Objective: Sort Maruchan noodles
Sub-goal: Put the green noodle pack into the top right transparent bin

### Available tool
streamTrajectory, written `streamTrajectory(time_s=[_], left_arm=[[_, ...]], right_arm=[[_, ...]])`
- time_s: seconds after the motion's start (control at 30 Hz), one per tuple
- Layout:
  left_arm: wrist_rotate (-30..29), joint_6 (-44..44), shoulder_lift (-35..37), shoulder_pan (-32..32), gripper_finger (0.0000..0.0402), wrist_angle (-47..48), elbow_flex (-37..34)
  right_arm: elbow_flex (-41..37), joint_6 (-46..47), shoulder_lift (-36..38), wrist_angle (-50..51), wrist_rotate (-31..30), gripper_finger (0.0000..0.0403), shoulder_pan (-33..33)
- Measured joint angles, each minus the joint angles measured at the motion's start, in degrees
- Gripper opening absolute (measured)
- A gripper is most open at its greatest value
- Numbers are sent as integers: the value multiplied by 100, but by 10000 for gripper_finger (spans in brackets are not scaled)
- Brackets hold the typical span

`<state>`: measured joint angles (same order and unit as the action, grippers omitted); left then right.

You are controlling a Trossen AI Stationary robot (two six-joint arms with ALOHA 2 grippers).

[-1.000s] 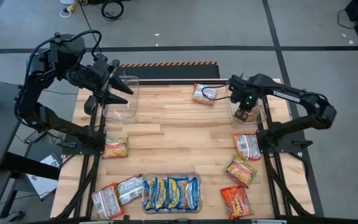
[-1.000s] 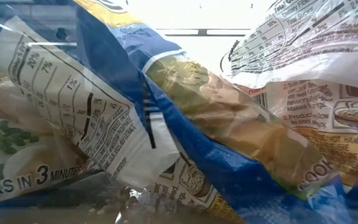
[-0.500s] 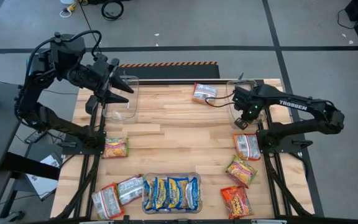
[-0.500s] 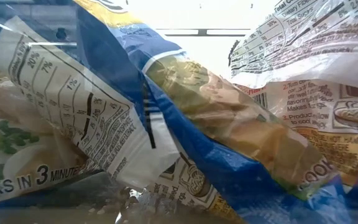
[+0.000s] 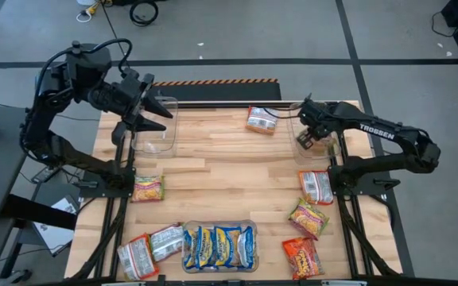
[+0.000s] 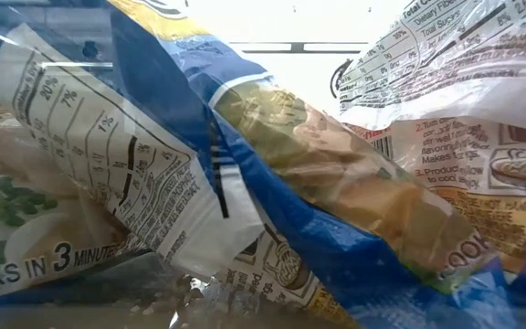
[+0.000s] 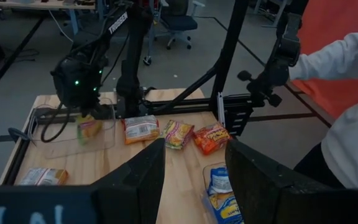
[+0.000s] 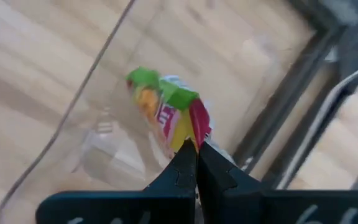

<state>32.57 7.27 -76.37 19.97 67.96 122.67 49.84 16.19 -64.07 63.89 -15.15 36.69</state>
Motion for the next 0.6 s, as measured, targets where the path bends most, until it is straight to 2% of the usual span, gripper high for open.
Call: streamTrajectory(time_s=[0.1,0.37,0.6], left_arm=[[0,-60,-21,0,172,19,0],[0,-64,-23,-2,172,125,-2],[0,-62,-23,0,172,127,-2]], right_arm=[[0,-77,0,46,79,5,-72],[-359,506,-2,305,1498,5,-427],[-428,1110,-2,324,2130,13,-507]])
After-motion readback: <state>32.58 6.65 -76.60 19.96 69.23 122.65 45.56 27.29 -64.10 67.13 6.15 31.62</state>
